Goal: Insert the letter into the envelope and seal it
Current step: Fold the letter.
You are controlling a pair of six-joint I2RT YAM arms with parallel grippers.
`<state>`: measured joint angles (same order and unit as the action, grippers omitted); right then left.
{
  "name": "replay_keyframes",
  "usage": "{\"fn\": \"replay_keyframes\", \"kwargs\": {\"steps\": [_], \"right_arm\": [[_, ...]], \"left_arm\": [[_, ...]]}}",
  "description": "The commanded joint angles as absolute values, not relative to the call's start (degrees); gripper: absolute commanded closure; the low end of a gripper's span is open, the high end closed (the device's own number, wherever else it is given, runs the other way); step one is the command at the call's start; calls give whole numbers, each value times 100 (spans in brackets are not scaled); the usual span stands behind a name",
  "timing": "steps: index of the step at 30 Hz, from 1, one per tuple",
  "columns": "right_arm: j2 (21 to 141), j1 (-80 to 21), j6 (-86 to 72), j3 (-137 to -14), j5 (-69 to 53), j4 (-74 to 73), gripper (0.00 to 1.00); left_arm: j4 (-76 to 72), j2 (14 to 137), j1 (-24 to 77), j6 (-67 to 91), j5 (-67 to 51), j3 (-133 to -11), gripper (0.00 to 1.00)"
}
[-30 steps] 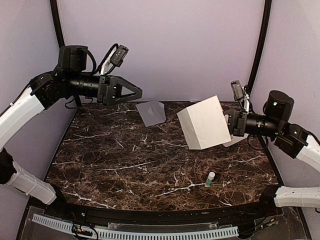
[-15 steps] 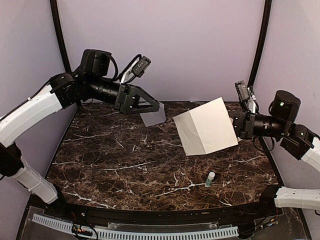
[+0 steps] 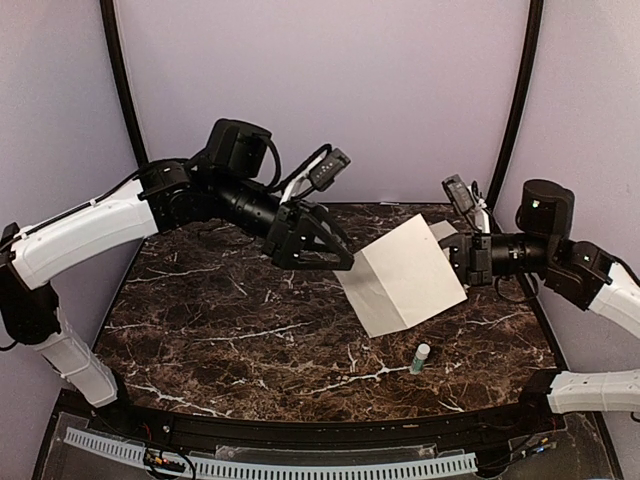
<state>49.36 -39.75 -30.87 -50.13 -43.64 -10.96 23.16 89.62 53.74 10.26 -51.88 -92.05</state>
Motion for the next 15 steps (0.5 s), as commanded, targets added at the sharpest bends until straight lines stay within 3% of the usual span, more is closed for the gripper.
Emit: {"fn": "replay_keyframes", "kwargs": {"steps": [1,9,15], "right_arm": [[5058,-4062,-3054,-5177,-4630,-1082,100],[5270,-4334,-3037,-5170,-4549,-1111,100],[5218,-4414,-3095,-5054,-4526,-1101,100]], "left_arm": [[2240,9128,5531,702,-5182,-9350,9],[2387,9347,5626,470,-4834,-9409,10],[2531,9111,5643,238,-3940,-9244,10]]}}
